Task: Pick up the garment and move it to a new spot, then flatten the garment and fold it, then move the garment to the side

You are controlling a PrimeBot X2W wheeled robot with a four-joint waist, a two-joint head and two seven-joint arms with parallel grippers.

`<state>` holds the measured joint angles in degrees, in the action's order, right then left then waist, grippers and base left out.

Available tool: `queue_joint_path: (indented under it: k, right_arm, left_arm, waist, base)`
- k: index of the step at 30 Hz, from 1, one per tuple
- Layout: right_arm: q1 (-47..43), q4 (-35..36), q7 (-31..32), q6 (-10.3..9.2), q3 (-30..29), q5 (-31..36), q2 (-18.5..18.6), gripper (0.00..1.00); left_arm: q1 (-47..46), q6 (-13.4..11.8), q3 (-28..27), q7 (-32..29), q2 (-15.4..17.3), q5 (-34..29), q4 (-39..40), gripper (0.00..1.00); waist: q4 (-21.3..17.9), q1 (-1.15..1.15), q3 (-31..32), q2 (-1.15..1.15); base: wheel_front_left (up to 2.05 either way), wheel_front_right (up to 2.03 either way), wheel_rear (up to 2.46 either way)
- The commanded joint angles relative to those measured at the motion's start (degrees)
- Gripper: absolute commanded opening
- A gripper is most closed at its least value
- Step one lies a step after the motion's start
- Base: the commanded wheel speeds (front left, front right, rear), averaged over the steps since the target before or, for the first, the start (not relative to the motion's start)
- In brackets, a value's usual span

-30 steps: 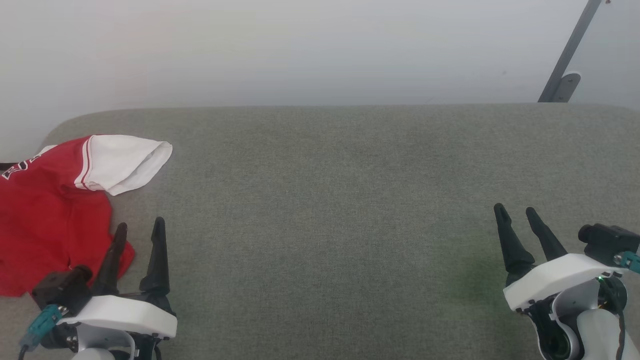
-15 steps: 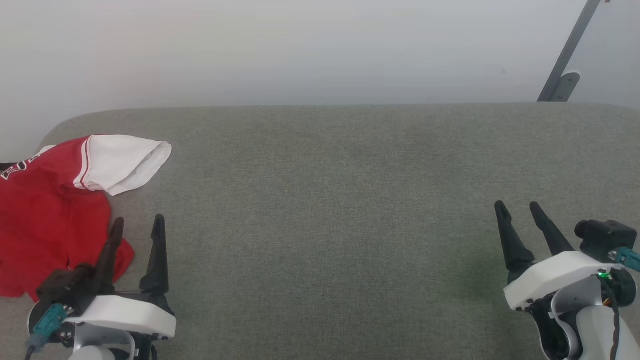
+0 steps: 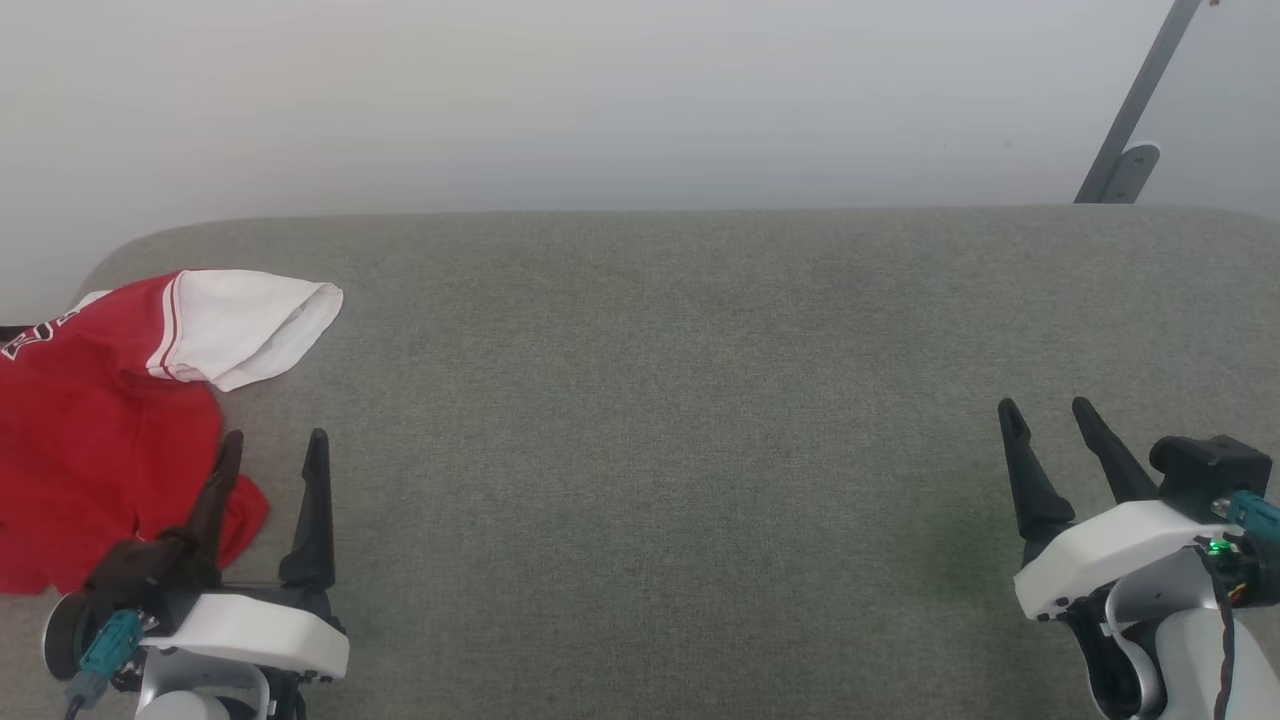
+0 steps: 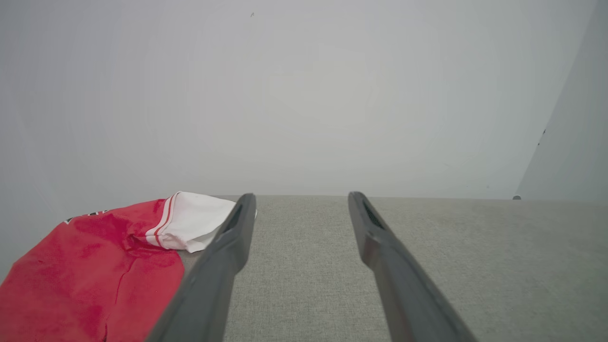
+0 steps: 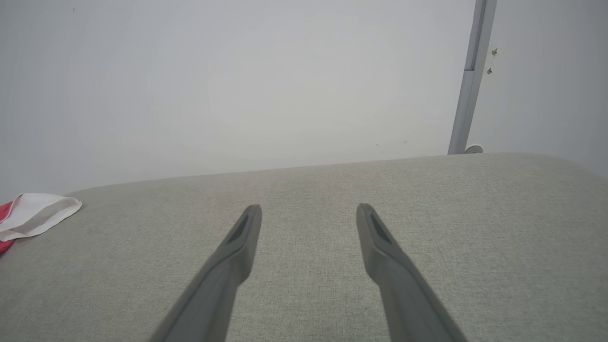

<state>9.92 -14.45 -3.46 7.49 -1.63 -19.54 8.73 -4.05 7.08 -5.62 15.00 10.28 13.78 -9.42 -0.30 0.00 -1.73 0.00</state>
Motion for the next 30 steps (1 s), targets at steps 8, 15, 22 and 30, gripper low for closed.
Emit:
queue_joint_path:
  k: [8,15,22,30]
  right_arm:
    - [-0.21,0.61,0.21,0.00,-0.51,0.53,-0.34,1.00]
    - [-0.27,0.92,0.36,0.00,-0.44,0.67,-0.33,1.00]
    - [-0.89,1.42,0.88,0.00,0.82,-0.37,0.09,1.00]
    - [-0.36,0.89,1.17,0.00,3.13,-1.00,0.73,1.00]
  left_arm:
    - [-0.04,0.26,-0.22,0.26,-0.14,-0.13,-0.15,1.00]
    - [0.00,0.32,-0.22,0.27,-0.28,-0.20,-0.18,1.00]
    - [-0.80,0.18,-0.47,0.27,-0.76,0.44,-1.69,1.00]
    - [-1.03,-0.49,-1.55,0.26,-0.16,1.08,-2.84,1.00]
  waist:
    - [0.14,0.00,0.07,0.00]
    - [0.41,0.00,0.11,0.00]
    - [3.32,0.00,0.78,0.00]
    - [9.13,0.00,2.12,0.00]
  base:
    - [0.00,0.00,0.00]
    - [0.00,0.00,0.00]
    - [0.00,0.00,0.00]
    - [0.00,0.00,0.00]
